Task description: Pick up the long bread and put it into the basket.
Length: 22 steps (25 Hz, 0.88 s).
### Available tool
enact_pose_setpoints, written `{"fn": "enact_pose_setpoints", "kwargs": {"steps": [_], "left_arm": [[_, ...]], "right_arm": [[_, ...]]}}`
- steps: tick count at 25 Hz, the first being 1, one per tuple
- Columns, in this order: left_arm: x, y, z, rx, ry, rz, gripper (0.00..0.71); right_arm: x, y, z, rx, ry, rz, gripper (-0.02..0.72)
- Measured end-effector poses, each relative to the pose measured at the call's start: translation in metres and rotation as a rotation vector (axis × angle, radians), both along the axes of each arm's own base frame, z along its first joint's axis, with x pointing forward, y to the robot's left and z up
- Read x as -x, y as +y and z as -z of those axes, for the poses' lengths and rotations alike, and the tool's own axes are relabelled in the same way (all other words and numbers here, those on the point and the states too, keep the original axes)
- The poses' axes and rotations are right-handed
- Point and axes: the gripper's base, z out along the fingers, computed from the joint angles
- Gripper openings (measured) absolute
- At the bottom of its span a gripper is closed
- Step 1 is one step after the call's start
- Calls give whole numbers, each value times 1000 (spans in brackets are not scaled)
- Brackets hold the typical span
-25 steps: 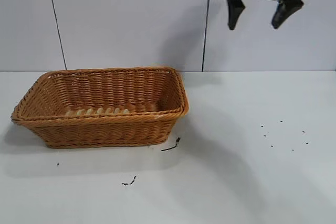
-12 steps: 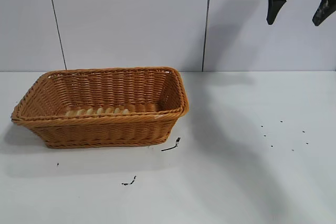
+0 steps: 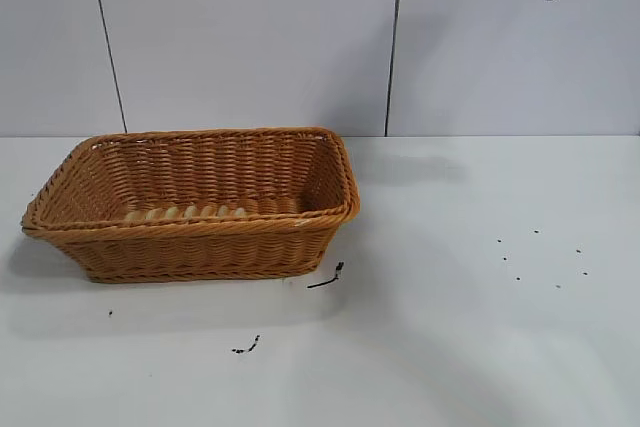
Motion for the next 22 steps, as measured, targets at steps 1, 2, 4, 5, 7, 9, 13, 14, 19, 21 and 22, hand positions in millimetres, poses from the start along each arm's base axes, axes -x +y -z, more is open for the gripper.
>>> {"fn": "enact_pose_setpoints", "kwargs": {"steps": [1,2,4,5,7,9,13,14,19,21,22], "left_arm": [[0,0,0,0,0,0,693],[0,0,0,0,0,0,693],[0,0,0,0,0,0,693],[0,0,0,0,0,0,693],[0,0,0,0,0,0,693],[0,0,0,0,0,0,693],[0,0,0,0,0,0,693],[0,0,0,0,0,0,693],[0,0,0,0,0,0,693],[0,0,0,0,0,0,693],[0,0,0,0,0,0,693]], "right_arm": [[0,0,0,0,0,0,689],[38,0,9,-3,20,6,689],[76,0,18,-7,22,12,689],[92,0,28,-8,39,15,689],[127,0,42,-8,21,16,689],[155,0,60,-10,-18,18,689],[201,0,88,-13,-152,21,689],[211,0,96,-13,-177,21,689],[244,0,106,-16,-364,22,689],[253,0,104,-17,-435,22,689],[258,0,104,-17,-463,21,689]]}}
